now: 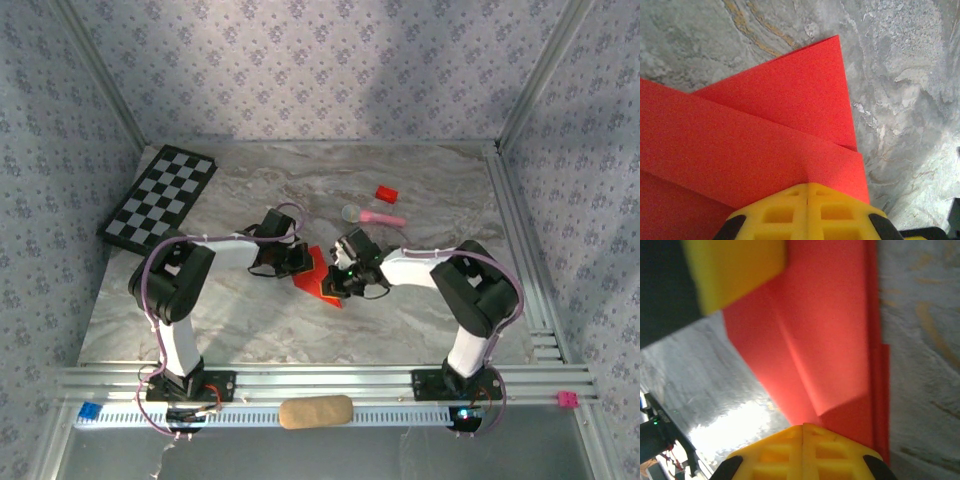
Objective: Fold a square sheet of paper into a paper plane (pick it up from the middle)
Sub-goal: Fourth fold the wing at the center of the table.
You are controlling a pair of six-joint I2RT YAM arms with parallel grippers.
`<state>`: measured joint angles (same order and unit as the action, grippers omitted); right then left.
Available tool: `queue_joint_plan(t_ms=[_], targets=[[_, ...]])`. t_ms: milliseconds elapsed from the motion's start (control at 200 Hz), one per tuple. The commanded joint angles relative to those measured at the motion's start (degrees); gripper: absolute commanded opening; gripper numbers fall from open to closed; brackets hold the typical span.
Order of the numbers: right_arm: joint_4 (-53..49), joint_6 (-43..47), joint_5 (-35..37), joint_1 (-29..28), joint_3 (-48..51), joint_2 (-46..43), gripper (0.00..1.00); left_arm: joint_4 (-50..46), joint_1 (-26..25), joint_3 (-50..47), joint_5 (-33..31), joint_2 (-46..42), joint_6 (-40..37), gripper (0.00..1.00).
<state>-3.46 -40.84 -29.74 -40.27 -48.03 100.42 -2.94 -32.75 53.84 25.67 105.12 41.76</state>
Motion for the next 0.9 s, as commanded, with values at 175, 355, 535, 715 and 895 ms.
queue_joint_plan(t_ms=[175, 355, 535, 715, 895], targets=[[-0.7, 1.1, -0.8, 0.1, 10.1, -3.5, 0.00, -4.0, 0.5, -1.9, -7.2, 2.3, -0.9, 0.04], [0.8, -0.2, -0.7, 0.3, 15.0, -8.1, 0.00, -4.4, 0.5, -2.0, -7.5, 2.3, -1.1, 0.04], [-1.7, -0.3, 0.1, 1.1, 16.3, -13.1, 0.00, -4.0, 0.5, -2.0, -7.2, 2.7, -0.9, 0.04], [-2.0, -0.3, -1.1, 3.2, 15.4, -18.6, 0.00, -3.0, 0.5, -2.6, -6.5, 2.5, -0.6, 0.04], [-1.2, 0.5, -2.6, 3.5, 8.1, -15.0, 0.00, -2.9, 0.6, -2.8, -6.4, 2.5, -0.8, 0.04]])
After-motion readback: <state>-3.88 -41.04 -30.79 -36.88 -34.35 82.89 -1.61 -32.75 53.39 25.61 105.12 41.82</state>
